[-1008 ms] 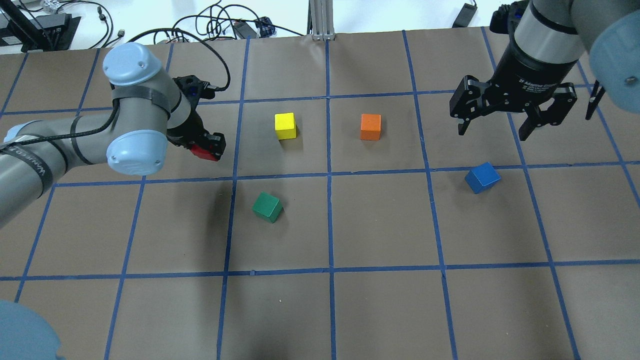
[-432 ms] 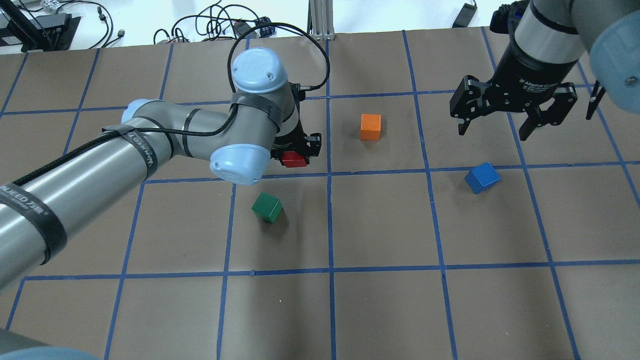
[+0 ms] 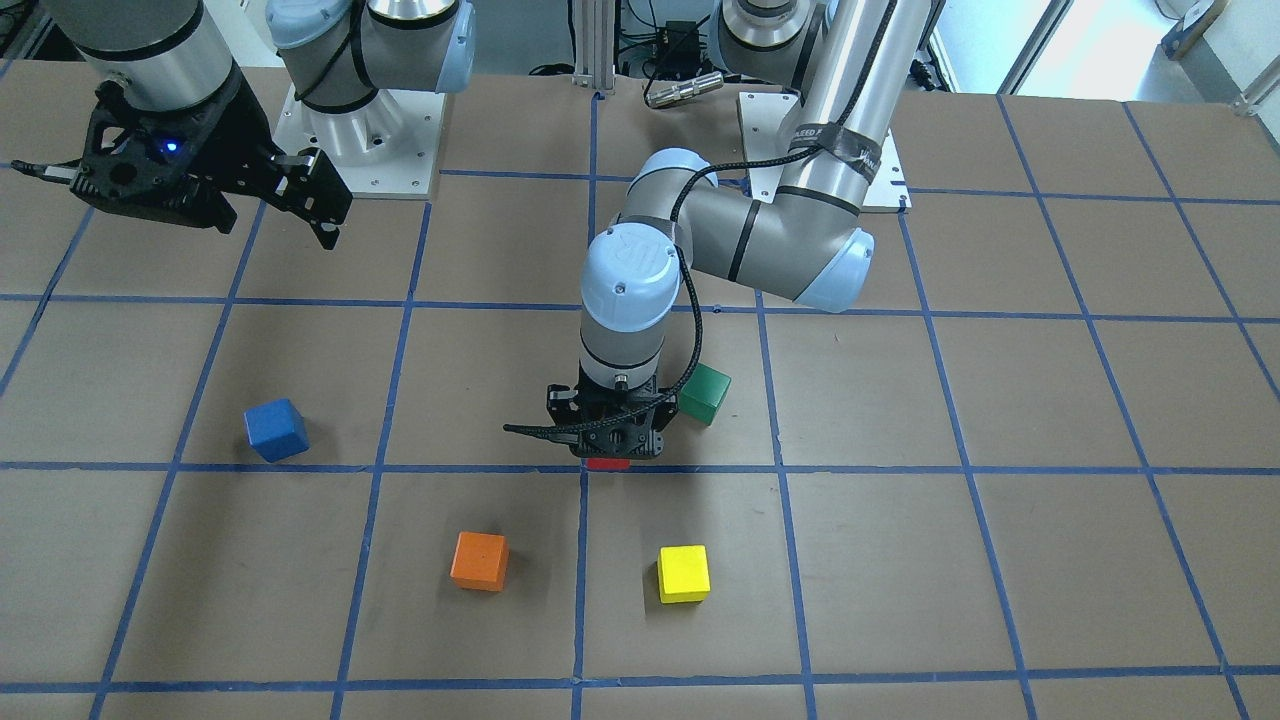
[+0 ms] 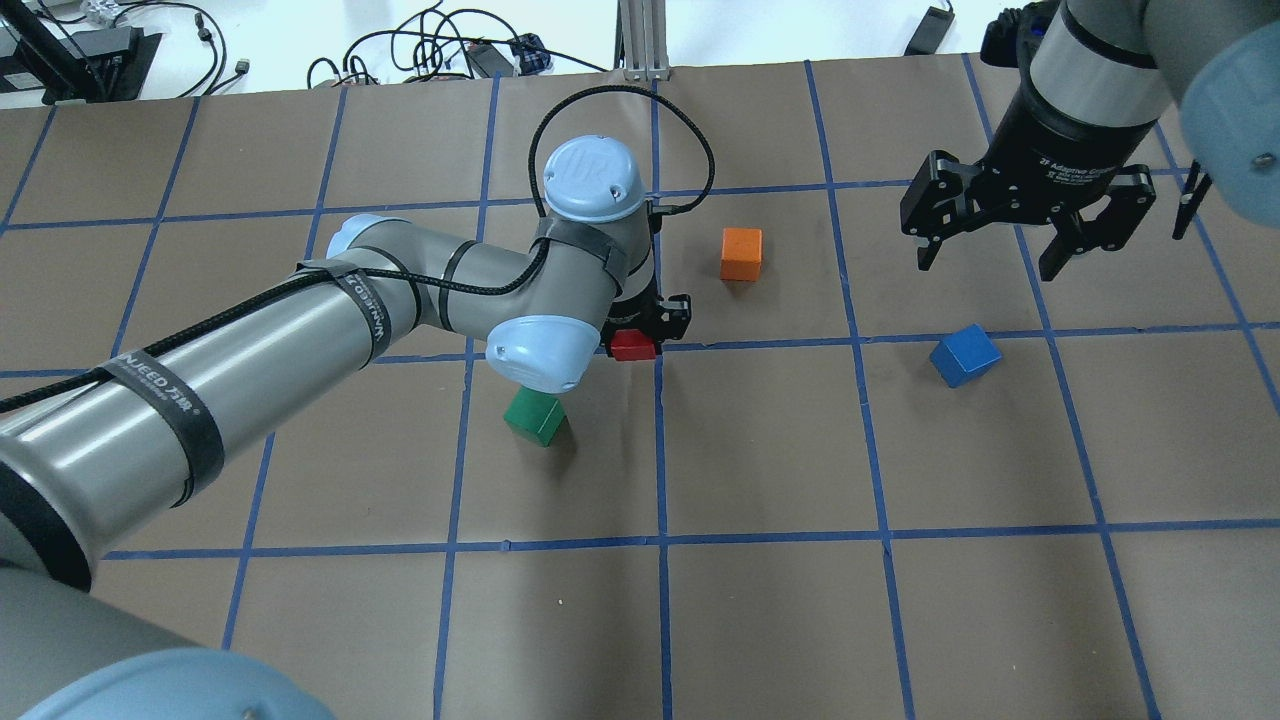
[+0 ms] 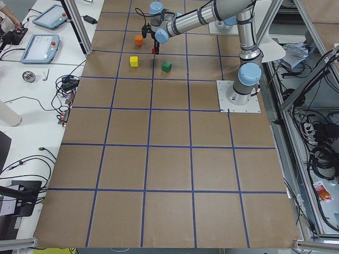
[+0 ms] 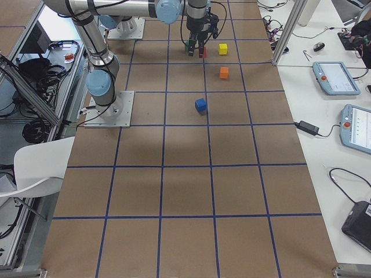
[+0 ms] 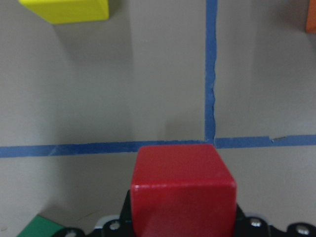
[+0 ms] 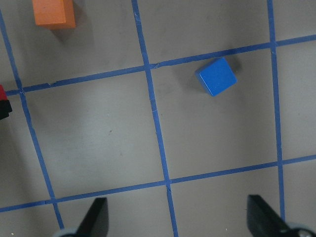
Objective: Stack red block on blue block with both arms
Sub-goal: 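Lift the red cube with the left gripper and carry it toward the table center, then lower the red cube beside the yellow cube and open the left gripper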
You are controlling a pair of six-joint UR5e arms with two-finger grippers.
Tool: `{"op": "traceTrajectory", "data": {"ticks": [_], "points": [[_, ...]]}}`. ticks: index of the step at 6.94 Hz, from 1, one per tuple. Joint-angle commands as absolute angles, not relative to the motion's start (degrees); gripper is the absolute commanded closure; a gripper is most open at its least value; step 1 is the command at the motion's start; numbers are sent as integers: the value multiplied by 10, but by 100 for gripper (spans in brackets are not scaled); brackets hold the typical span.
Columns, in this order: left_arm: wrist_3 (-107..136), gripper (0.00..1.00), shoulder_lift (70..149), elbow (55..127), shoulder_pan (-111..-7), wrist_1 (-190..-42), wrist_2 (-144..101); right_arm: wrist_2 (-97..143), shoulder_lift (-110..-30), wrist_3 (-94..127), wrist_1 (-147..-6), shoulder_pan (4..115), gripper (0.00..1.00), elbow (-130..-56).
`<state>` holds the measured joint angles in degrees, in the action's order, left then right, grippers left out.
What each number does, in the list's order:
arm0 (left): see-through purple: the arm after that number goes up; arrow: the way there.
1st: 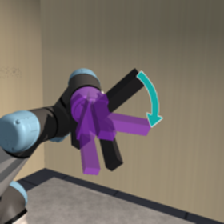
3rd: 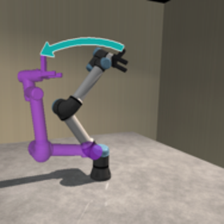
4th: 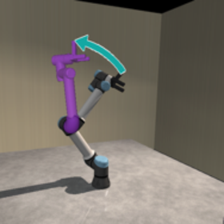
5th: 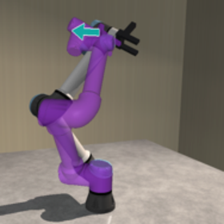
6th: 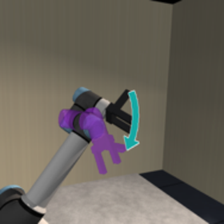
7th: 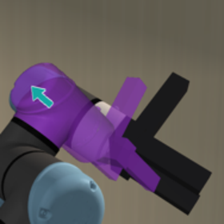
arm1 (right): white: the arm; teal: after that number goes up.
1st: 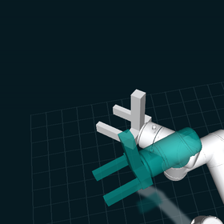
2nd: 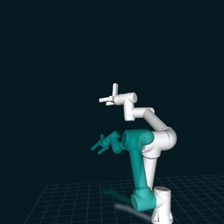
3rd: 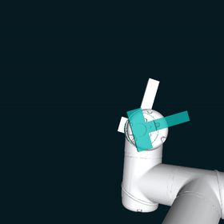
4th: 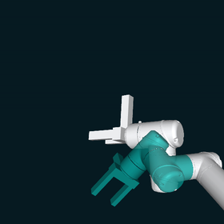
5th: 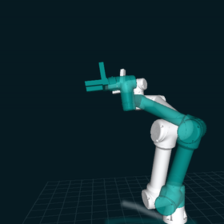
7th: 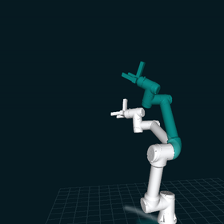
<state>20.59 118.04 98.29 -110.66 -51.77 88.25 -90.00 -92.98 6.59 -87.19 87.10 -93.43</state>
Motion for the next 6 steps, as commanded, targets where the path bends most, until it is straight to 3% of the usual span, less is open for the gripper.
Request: {"op": "traceTrajectory", "data": {"ticks": [1, 2, 3, 6], "points": [[208, 50, 1211, 969, -1113, -511, 882, -901, -930, 66, -871, 871, 0, -934], [210, 12, 1218, 971, -1113, -510, 875, -901, -930, 66, -871, 871, 0, -934], [206, 0, 1214, 966, -1109, -504, 871, -901, -930, 66, -871, 871, 0, -934], [146, 0, 1157, 966, -1054, -517, 811, -902, -931, 66, -871, 871, 0, -933]]}}
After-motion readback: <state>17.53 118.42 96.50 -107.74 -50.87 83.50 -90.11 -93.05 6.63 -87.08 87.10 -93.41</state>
